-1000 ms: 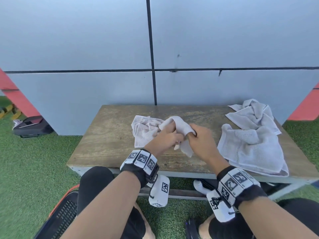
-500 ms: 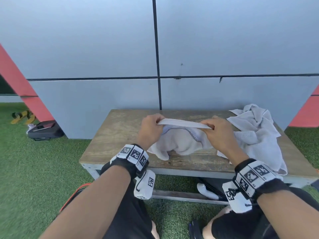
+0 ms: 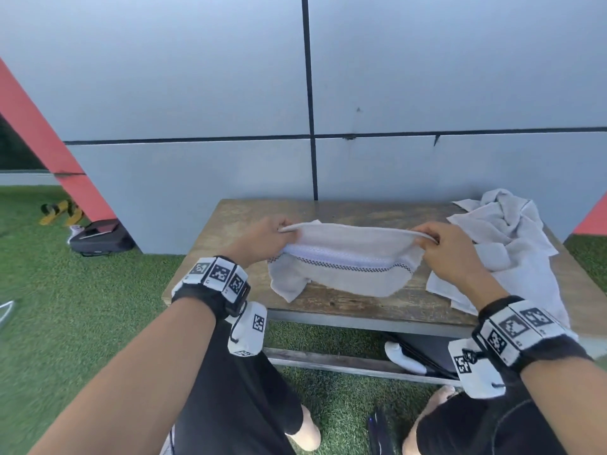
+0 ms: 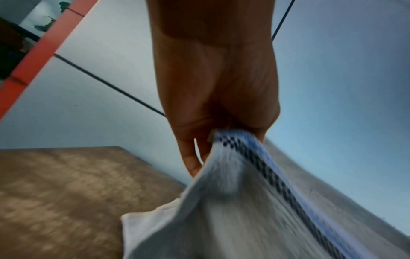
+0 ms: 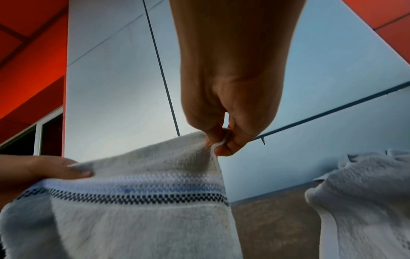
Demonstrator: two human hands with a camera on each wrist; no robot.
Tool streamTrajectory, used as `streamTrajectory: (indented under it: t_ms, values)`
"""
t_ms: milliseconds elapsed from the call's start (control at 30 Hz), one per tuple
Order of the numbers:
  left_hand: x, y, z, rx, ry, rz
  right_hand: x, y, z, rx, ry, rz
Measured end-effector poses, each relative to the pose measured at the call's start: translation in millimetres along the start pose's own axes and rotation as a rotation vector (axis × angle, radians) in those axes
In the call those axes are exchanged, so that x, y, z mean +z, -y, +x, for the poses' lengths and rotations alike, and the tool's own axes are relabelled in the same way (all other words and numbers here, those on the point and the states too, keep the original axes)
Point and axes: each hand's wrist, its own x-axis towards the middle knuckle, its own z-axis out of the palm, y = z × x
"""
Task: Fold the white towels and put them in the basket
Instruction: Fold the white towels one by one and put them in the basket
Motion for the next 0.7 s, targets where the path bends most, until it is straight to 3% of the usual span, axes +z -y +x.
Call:
streamTrajectory:
  t_ms: [100,333,500,700]
  values:
    - [16.7,35.7,17.1,-0.048,0.126,0.007,16.2,-8.2,5.9,0.076,0.096,-0.012]
    - [56.6,92.8,51.5,-0.135,0.093,0.061,76.4,-14.3,35.9,0.041,0.353,-0.050]
    - [88.0,107.3,73.6,-0.080,0.185,0.193,128.4,-12.6,56.2,-0.011,0.516,-0.077]
    - [109.4,95.3,120.1,0.103,0.262,0.315,176.2,-9.1,68.4,-0.005,0.578,-0.109]
